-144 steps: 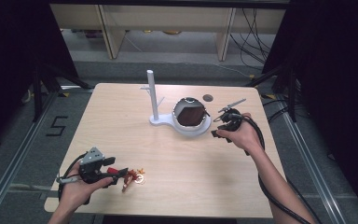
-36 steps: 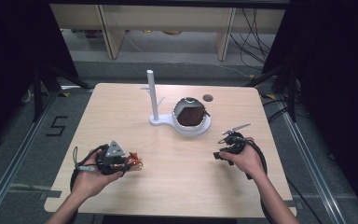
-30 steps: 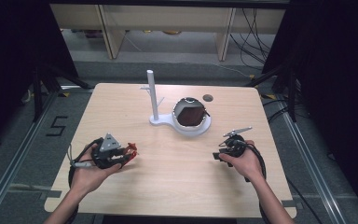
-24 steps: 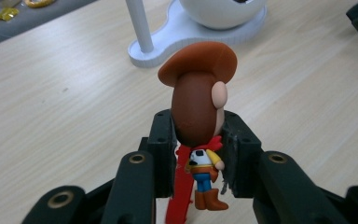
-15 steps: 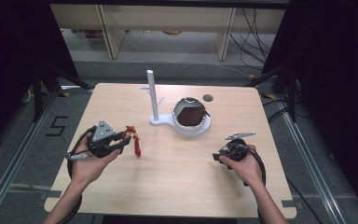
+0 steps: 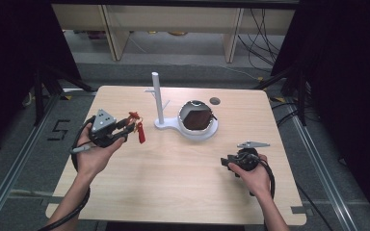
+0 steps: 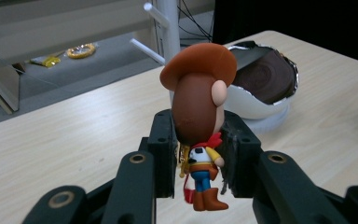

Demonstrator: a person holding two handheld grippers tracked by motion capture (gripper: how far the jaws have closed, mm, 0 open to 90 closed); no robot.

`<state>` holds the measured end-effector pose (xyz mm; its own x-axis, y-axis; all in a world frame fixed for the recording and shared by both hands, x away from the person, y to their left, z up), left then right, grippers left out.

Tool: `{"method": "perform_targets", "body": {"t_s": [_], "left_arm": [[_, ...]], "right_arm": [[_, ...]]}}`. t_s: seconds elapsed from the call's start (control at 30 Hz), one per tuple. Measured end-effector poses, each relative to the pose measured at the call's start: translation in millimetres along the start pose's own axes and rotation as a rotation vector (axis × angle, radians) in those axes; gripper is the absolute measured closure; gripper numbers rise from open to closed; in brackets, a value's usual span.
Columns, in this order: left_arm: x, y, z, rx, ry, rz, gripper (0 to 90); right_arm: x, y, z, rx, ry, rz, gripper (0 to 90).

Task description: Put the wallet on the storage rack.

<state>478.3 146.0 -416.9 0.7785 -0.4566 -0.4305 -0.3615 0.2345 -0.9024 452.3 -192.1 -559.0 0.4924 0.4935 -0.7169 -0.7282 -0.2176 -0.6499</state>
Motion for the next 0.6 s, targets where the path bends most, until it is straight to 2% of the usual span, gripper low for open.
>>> {"method": "perform_targets", "body": {"t_s": [0.07,0.1,0.13,0.17,0.2,0.23,0.3,0.33,0.4,0.43,0.47,0.5,0.6], "left_arm": [[0.0,-5.5,1.8,0.0,-0.008,-0.01,68.2],[0.5,-8.4,1.9,-0.002,-0.008,-0.017,68.2],[0.5,-8.4,1.9,-0.002,-0.008,-0.017,68.2],[1.1,-12.7,1.9,-0.004,-0.01,-0.027,68.2],[1.8,-14.7,1.8,-0.003,-0.008,-0.029,68.2],[2.4,-17.3,1.8,-0.006,-0.008,-0.034,68.2],[4.1,-22.7,2.4,-0.006,-0.011,-0.044,68.2],[5.1,-25.1,2.9,-0.005,-0.012,-0.048,68.2],[7.1,-29.7,4.0,-0.007,-0.016,-0.056,68.2],[8.1,-31.6,4.9,-0.005,-0.02,-0.056,68.2],[9.2,-33.6,5.4,-0.006,-0.021,-0.059,68.2],[10.4,-35.7,5.9,-0.008,-0.022,-0.062,68.2],[14.8,-42.8,7.2,-0.012,-0.023,-0.067,68.2]], "right_arm": [[0.2,-0.2,-2.3,-0.013,0.01,-0.022,60.4],[0.0,1.4,0.9,0.029,0.001,-0.017,60.2],[0.0,1.4,0.9,0.029,0.001,-0.017,60.2],[0.5,1.5,-2.2,0.005,0.012,-0.022,60.1],[0.2,2.0,0.3,0.023,-0.007,-0.031,60.1],[0.2,3.3,0.3,0.034,-0.003,-0.037,60.2],[-0.3,4.2,-1.6,0.022,0.008,-0.034,60.2],[-0.3,5.8,-2.3,0.032,0.014,-0.04,60.1],[-0.5,6.1,-1.9,0.031,0.005,-0.047,60.1],[0.9,5.4,-3.6,0.012,0.001,-0.062,60.2],[1.5,5.3,-2.9,0.023,-0.01,-0.074,60.1],[0.2,7.6,-1.0,0.058,-0.003,-0.059,60.2],[1.9,7.0,-0.3,0.064,-0.014,-0.085,60.2]]}}
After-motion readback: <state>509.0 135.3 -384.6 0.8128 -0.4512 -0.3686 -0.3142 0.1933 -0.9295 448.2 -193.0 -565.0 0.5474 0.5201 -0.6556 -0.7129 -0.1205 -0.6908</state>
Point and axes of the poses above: each handheld gripper's, and its own axes: x roughly forward along the jaws, y roughly out of its underside, z roughly to its left, the point moved 10 cm from there along x, roughly forward along the jaws, and after that the axes turned 3 degrees about z, right-handed, at the moved point
